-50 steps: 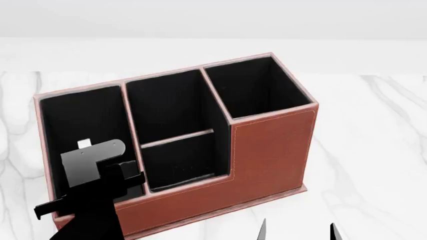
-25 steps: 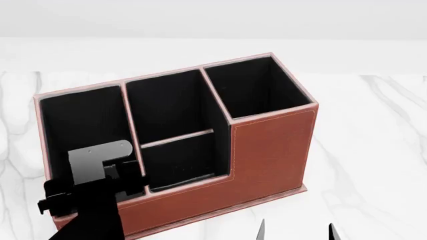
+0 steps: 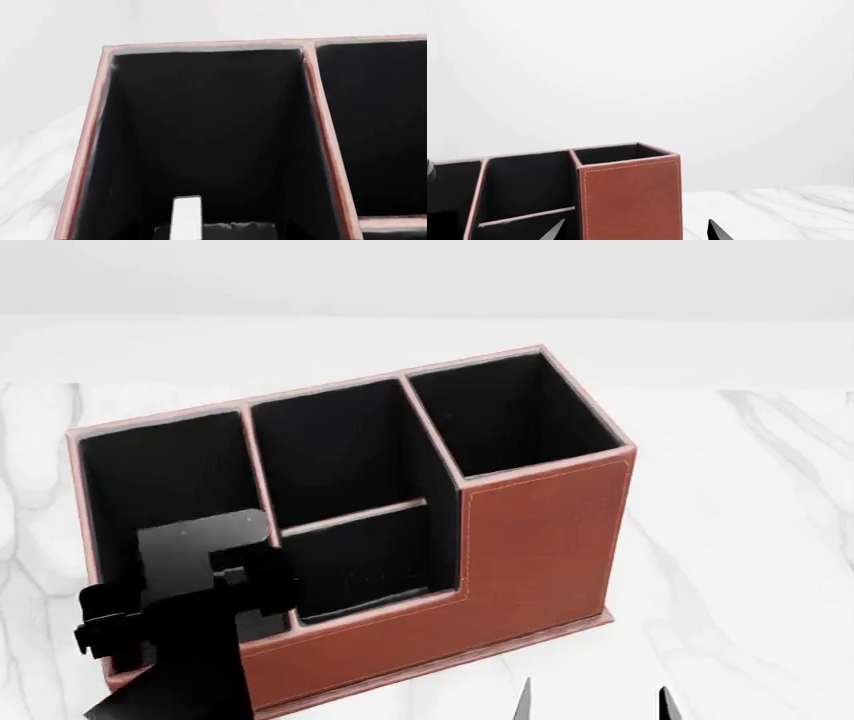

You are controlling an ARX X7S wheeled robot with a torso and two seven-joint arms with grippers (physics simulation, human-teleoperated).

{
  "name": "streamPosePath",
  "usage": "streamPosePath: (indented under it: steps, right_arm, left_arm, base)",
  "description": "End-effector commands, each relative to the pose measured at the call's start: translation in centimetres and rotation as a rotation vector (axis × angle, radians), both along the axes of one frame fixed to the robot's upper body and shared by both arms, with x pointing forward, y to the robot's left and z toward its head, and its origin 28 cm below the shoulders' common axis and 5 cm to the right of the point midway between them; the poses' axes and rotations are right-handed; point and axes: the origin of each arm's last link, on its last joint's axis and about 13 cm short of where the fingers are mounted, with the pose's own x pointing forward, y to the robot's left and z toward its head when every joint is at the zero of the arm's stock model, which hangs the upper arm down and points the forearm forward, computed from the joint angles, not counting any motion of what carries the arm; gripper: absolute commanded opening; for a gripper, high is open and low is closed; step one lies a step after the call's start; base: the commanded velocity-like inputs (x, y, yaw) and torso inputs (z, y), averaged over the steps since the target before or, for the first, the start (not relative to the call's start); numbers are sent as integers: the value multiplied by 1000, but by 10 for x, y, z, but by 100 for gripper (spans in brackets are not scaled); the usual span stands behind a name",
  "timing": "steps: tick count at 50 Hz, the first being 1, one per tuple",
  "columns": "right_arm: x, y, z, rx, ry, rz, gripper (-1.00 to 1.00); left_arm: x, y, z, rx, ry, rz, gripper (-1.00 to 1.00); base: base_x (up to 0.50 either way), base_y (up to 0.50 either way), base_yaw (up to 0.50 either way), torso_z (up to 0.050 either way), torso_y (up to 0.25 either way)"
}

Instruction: Pick up the book and place it in the left compartment of the caddy.

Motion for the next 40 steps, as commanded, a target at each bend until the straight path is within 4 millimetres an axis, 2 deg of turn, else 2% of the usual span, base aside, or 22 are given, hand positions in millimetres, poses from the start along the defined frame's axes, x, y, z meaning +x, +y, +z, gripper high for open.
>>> streamPosePath:
  steps: [1, 6, 15, 19, 23, 24, 30, 40]
  right_arm:
    - [0, -1, 1, 2, -2, -3, 100]
    - [0, -1, 2, 2, -2, -3, 100]
    - [-1, -1, 1, 3, -6, -4, 100]
    - [0, -3, 3, 8, -12, -18, 100]
    - [1, -5, 6, 14, -22, -34, 100]
    - [2, -5, 8, 14, -29, -43, 100]
    - [5, -8, 21, 26, -65, -78, 100]
    - [4, -12, 48, 40, -148, -113, 100]
  left_arm:
    - [-19, -6, 25, 34, -84, -11, 100]
    - [-31, -7, 40, 56, -136, 0, 100]
    - [-48, -7, 55, 61, -187, -20, 100]
    - [-62, -2, 60, 67, -224, -61, 100]
    - [-81, 7, 66, 57, -270, -98, 100]
    - [-91, 11, 69, 50, -290, -136, 100]
    - [-126, 25, 84, 9, -356, -218, 100]
    - [-179, 45, 95, 41, -454, -225, 100]
  base:
    - [0, 0, 0, 0, 0]
    - [0, 0, 0, 0, 0]
    - [0, 0, 0, 0, 0]
    - [0, 0, 0, 0, 0]
    - [0, 0, 0, 0, 0]
    - [0, 0, 0, 0, 0]
    - [0, 0, 0, 0, 0]
    - [0, 0, 0, 0, 0]
